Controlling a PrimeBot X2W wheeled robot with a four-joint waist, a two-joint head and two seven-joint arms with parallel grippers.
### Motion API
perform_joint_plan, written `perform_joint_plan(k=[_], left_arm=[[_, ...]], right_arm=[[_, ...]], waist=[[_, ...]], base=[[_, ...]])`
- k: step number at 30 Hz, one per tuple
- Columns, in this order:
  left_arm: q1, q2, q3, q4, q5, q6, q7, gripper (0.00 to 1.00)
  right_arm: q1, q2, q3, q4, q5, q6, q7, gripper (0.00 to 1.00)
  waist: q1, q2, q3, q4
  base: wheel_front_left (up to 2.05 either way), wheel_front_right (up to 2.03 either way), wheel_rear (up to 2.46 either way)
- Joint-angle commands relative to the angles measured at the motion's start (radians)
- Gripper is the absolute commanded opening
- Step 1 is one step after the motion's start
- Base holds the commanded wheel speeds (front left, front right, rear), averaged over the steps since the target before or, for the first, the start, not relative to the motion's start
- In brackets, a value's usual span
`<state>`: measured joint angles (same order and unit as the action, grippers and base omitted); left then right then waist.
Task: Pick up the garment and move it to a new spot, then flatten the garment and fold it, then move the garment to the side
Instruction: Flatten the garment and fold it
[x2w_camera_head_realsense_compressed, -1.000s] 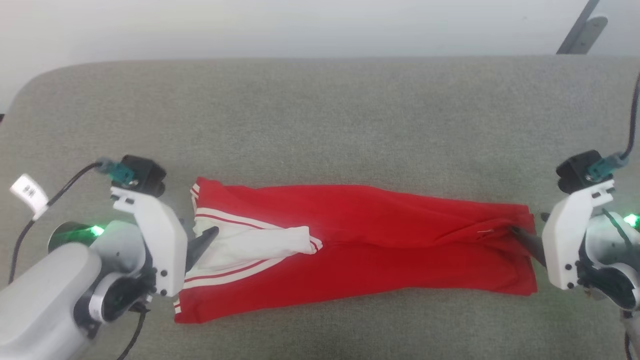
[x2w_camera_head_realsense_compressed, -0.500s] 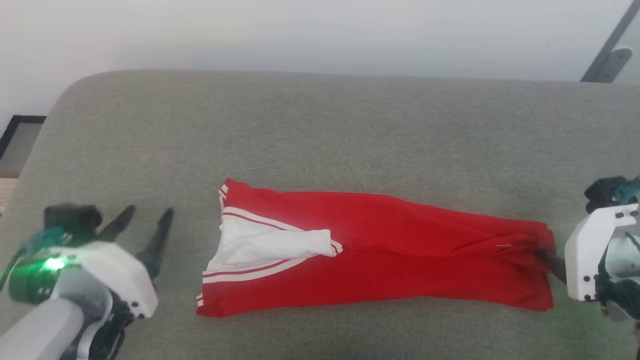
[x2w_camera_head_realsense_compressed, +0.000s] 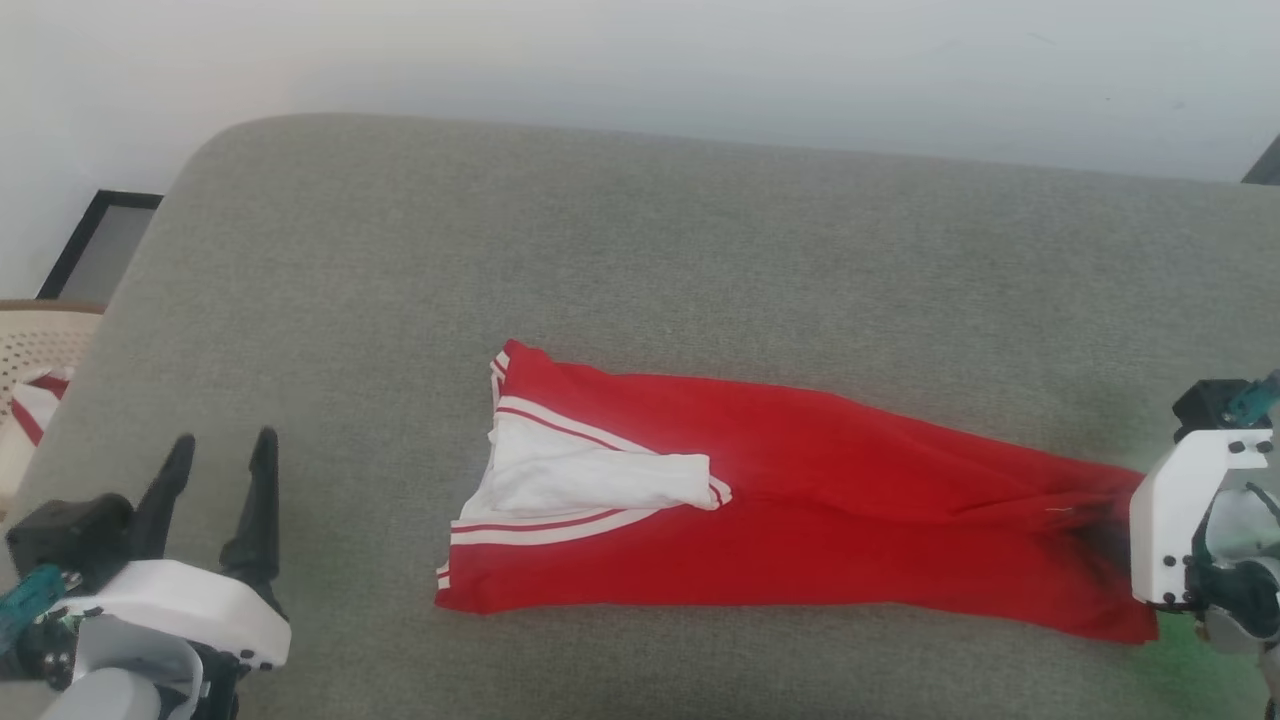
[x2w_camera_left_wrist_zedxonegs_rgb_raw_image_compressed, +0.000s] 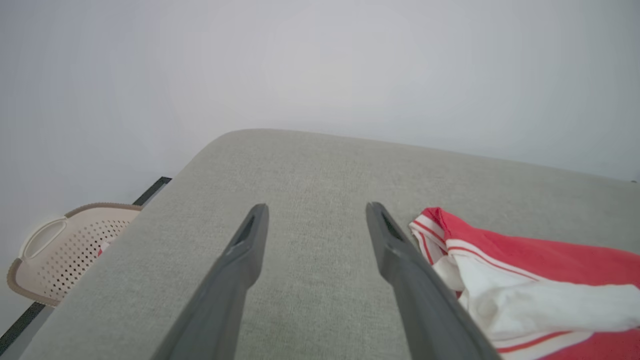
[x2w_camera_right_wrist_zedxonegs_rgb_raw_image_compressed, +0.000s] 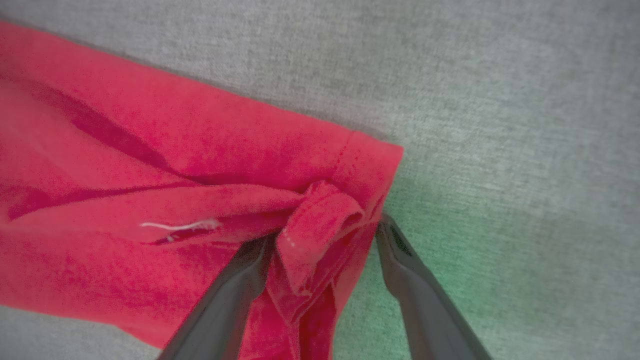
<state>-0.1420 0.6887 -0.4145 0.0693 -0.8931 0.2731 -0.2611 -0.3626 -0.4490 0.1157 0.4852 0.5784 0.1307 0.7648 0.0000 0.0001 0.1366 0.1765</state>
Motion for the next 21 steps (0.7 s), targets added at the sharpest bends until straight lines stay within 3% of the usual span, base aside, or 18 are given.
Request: perform_joint_plan(k=[1,2,11,21], left_arm=[[0.011,-0.018,0.030,-0.009,0.035,-0.013,-0.003,1.00],[0.026,-0.042,0.068,-0.016,0.065,-0.024,-0.004,1.00],[0.138,-0.228,0.311,-0.012,0.248,-0.160,-0.004,1.00],[0.166,-0.343,0.448,0.029,0.361,-0.274,-0.004,1.00]], right_arm=[[0.004,0.015,0.018,0.020,0.015,0.000,-0.003,0.55],[0.000,0.020,0.033,0.030,0.028,0.000,-0.004,0.00],[-0.033,0.000,0.108,0.073,0.104,0.000,-0.047,0.00],[-0.081,-0.093,0.118,0.116,0.107,-0.001,-0.131,0.00]], waist=[[0.0000,-0.0001,0.004,0.007],[0.0000,-0.0001,0.005,0.012],[0.0000,-0.0001,0.007,0.034],[0.0000,-0.0001,-0.021,0.015]], base=[[0.00,0.00,0.00],[0.00,0.00,0.00],[0.00,0.00,0.00],[0.00,0.00,0.00]])
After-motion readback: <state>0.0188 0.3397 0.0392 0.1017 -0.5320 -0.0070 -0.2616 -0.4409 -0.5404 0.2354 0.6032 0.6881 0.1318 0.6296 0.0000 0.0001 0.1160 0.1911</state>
